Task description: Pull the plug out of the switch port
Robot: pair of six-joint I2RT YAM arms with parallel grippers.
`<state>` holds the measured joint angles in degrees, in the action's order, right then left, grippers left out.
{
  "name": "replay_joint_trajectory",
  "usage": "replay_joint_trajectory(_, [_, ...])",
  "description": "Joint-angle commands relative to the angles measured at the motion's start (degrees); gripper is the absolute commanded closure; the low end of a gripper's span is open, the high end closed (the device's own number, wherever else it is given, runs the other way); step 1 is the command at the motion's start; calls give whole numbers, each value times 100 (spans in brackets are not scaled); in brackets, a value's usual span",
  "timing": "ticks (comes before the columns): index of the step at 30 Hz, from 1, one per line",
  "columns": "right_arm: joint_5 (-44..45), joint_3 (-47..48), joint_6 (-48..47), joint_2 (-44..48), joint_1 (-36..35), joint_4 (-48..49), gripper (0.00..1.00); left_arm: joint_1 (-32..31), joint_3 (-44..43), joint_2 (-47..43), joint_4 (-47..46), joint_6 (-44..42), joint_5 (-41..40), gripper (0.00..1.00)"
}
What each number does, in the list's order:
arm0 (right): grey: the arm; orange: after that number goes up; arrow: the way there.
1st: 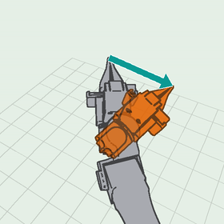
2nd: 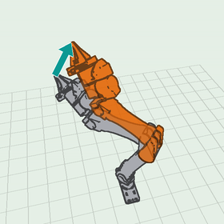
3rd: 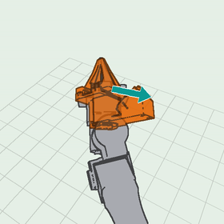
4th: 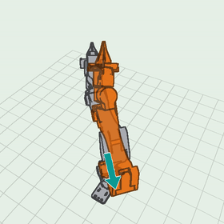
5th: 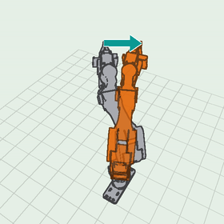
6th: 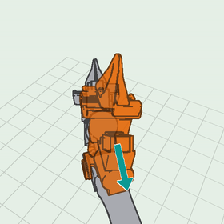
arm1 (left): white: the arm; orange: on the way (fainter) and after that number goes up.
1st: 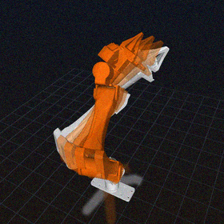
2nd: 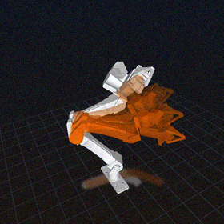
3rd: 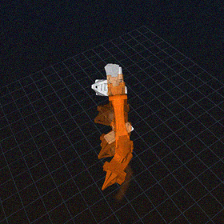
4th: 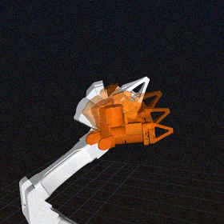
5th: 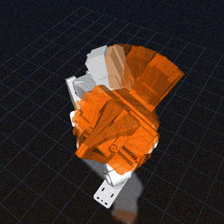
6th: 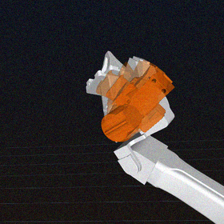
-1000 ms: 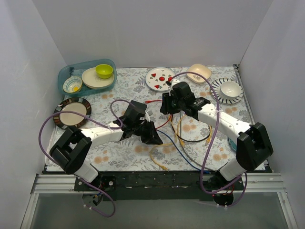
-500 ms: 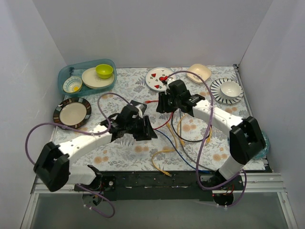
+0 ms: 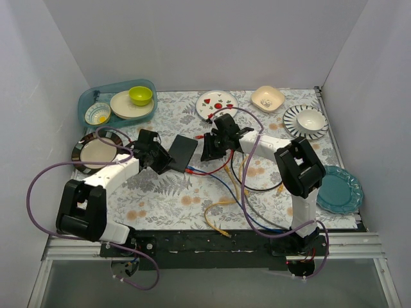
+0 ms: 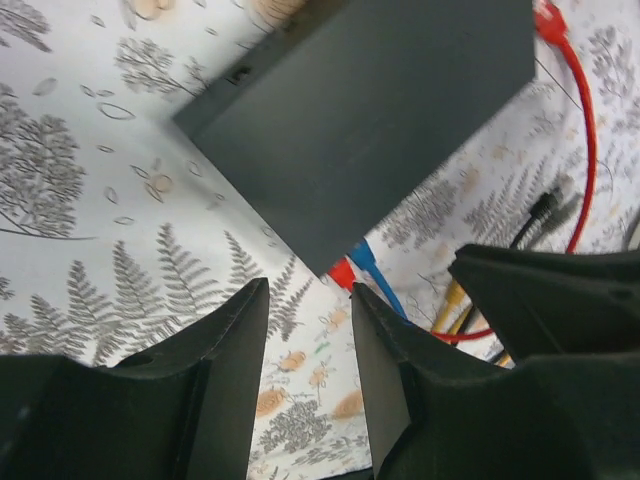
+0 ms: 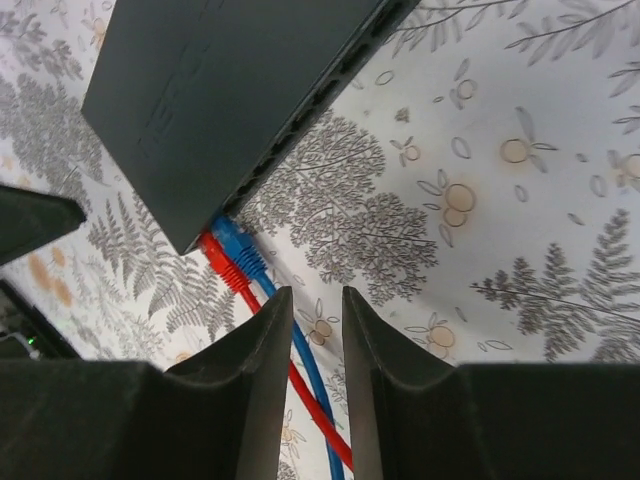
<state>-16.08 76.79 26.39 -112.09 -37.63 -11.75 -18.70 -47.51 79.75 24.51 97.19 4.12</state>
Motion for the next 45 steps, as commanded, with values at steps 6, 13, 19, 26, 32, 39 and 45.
replay_joint_trajectory(6, [-1319, -147, 481, -216, -17, 1122, 58, 498, -391, 778, -799, -24, 414, 62])
replay_joint_trajectory(13, [-1784, 55, 525, -884, -25, 1394, 57, 631, -523, 1464, -966, -182, 634, 63])
replay_joint_trajectory(19, [-2092, -120, 613, -1130, -26, 1789, 55, 666, -558, 1702, -1045, -262, 766, 63])
replay_joint_trajectory(26, [-2488, -16, 912, -1341, -69, 2177, 54, 727, -699, 1939, -1019, -411, 880, 63])
replay_joint_trajectory(32, [-2418, 169, 946, -1526, -192, 2071, 55, 771, -734, 2045, -1027, -455, 915, 64])
replay_joint_trajectory(39, [-2523, 90, 1500, -1649, -192, 2536, 65, 798, -690, 2054, -1028, -490, 968, 64])
replay_joint_trajectory(45, [-2866, -410, 2527, -1675, -70, 3757, 64, 850, -672, 2071, -1028, -534, 1021, 64])
